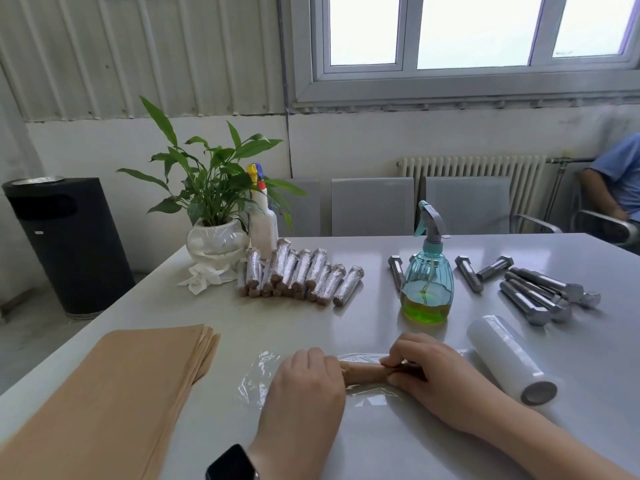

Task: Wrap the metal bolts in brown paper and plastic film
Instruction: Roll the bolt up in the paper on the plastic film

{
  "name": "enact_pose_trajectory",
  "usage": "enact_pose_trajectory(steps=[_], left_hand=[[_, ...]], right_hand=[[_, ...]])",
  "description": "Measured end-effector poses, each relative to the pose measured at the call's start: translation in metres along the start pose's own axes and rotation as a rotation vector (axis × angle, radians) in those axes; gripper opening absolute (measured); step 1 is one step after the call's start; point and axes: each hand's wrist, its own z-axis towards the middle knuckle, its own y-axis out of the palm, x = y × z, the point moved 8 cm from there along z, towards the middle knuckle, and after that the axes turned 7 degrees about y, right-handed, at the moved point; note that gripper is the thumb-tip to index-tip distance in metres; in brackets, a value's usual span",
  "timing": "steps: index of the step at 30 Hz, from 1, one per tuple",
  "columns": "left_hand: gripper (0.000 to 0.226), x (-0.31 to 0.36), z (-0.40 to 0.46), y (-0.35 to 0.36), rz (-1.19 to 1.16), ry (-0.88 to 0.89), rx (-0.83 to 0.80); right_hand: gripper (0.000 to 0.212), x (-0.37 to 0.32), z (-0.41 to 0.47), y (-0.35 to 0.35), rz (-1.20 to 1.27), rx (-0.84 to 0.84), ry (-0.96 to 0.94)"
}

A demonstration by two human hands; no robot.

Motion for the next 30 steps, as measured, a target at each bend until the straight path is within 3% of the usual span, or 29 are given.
enact_pose_trajectory(steps=[3, 7, 10, 13, 16, 23, 30], left_hand=[[0.016, -0.016, 0.001, 0.006, -0.230, -0.053, -0.136], [0.012, -0.093, -0.006, 0.037, -1.014, -0.506, -0.308], [0.010, -0.154, -0.012, 0.048, -0.799, -0.651, -0.221], [0.025, -0.179, -0.020, 0.072, -0.535, -0.674, -0.362], [0.038, -0.165, -0.022, 0.087, -0.608, -0.682, -0.423], [0.026, -0.153, -0.016, 0.089, -0.495, -0.615, -0.309], [0.020, -0.162, -0.027, 0.091, -0.669, -0.660, -0.224]], right_hand=[[0.009, -0.001, -0.001, 0.000, 0.002, -0.001, 0.005], [0.009, -0.002, -0.001, -0.001, 0.005, -0.007, 0.001], [0.009, -0.002, -0.002, -0.001, 0.003, 0.005, -0.005], [0.010, -0.001, -0.002, -0.001, 0.000, 0.011, -0.008], [0.010, 0.000, -0.001, 0.000, 0.005, 0.013, -0.006], [0.010, 0.000, -0.001, 0.001, 0.002, 0.017, -0.015], [0.011, -0.002, -0.003, -0.001, 0.000, 0.027, -0.038]])
